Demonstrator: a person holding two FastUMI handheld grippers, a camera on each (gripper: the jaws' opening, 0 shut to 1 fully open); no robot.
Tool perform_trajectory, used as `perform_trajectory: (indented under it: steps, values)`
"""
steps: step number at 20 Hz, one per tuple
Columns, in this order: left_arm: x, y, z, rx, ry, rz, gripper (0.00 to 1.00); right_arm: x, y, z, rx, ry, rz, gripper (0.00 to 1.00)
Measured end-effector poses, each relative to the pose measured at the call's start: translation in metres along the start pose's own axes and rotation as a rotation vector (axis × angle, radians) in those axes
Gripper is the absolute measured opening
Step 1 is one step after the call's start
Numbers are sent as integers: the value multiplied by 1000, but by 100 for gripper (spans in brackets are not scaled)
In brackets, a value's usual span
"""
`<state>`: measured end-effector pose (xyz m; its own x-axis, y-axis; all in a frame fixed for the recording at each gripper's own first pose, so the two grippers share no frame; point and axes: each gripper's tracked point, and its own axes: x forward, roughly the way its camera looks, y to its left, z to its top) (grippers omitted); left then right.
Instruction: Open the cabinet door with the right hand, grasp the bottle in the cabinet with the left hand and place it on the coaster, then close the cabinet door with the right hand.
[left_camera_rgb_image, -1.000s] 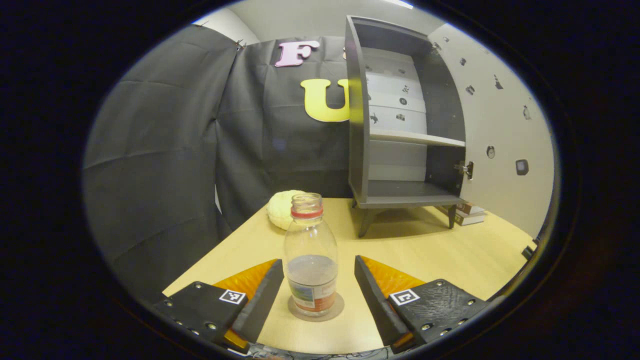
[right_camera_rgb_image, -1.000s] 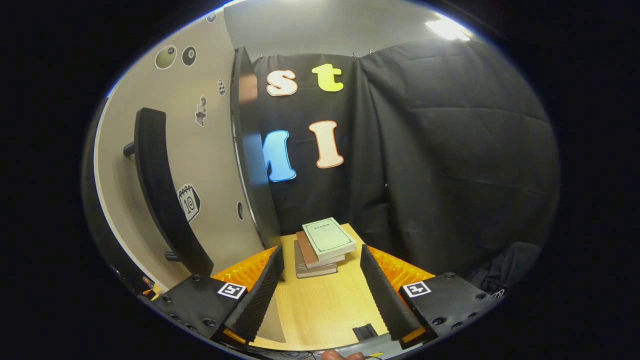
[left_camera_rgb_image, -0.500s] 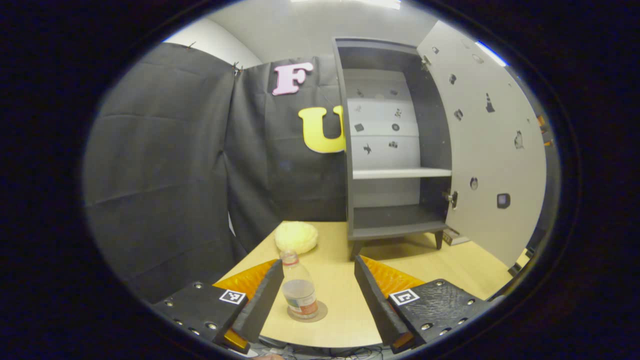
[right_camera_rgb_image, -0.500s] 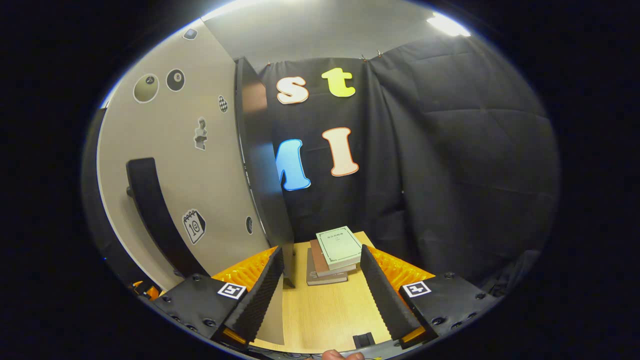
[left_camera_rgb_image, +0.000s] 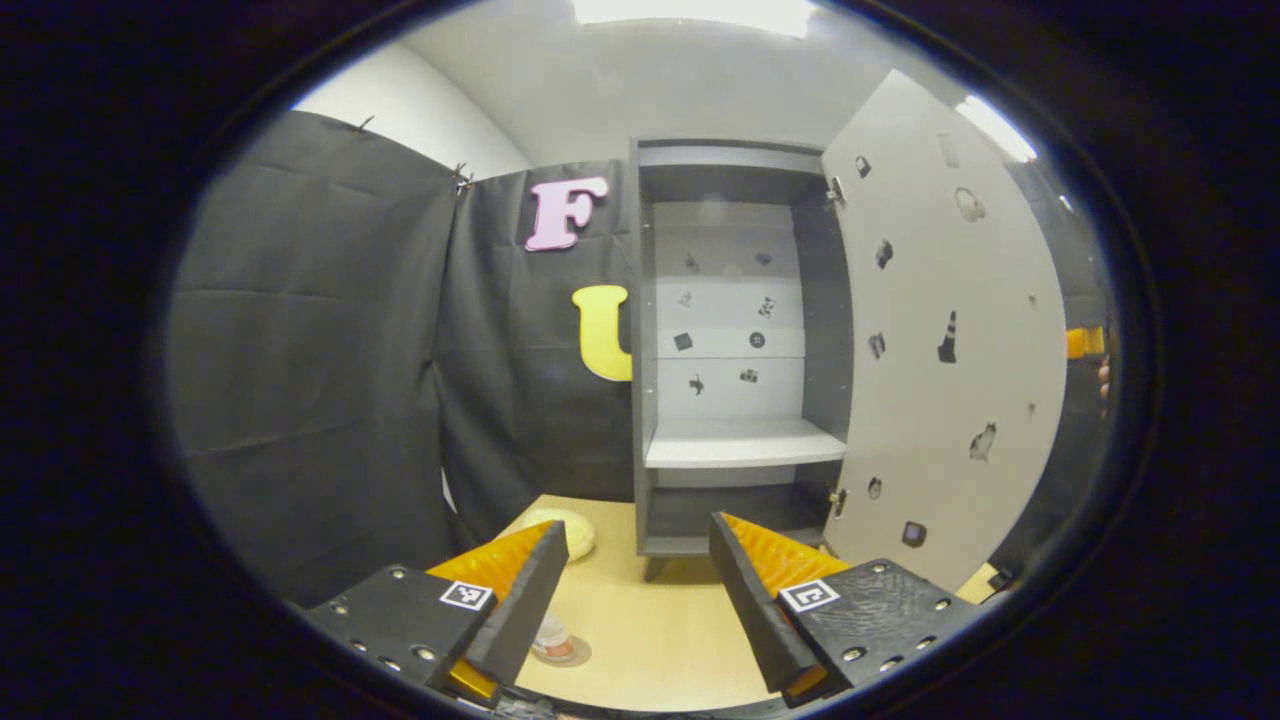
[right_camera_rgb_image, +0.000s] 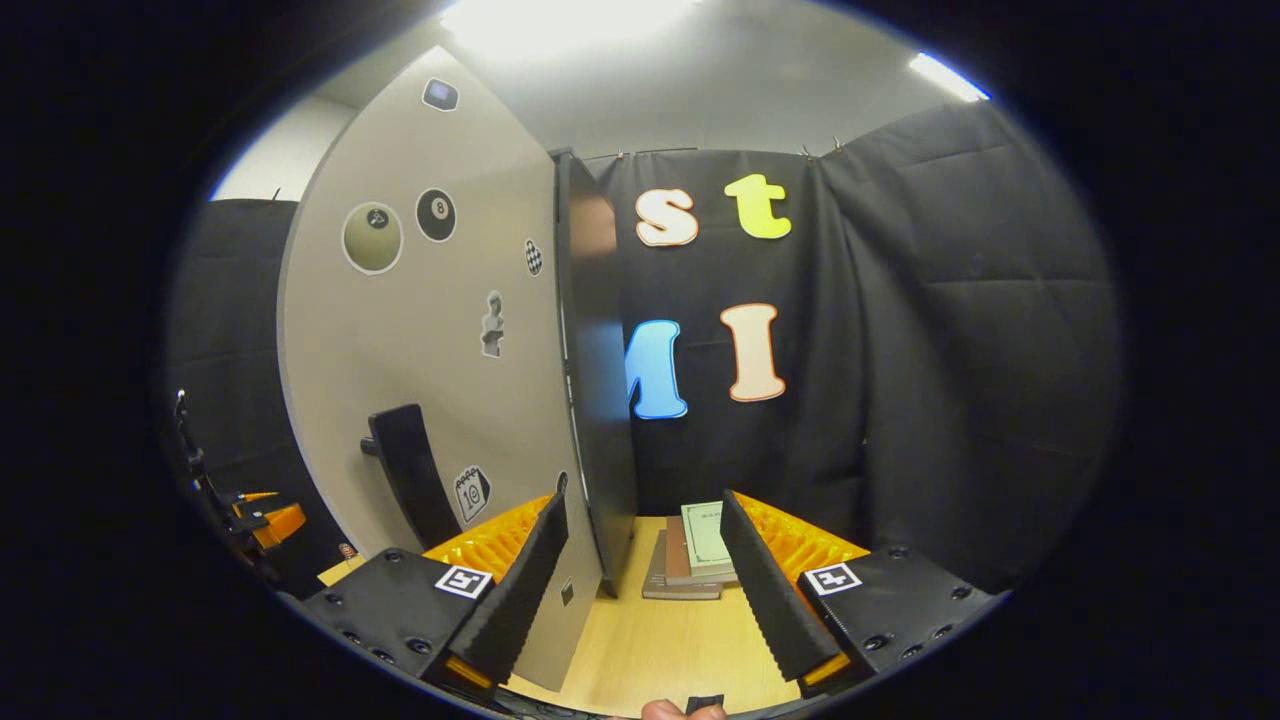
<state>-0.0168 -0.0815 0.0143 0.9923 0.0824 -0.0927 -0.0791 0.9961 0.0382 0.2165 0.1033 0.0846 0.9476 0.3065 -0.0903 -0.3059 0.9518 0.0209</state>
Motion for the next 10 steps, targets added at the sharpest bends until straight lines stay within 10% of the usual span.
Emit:
perform_trajectory:
  steps: [10]
  values:
    - [26,-40,4,-38,30,-172,86,9,30,-9,71,20,-25,92]
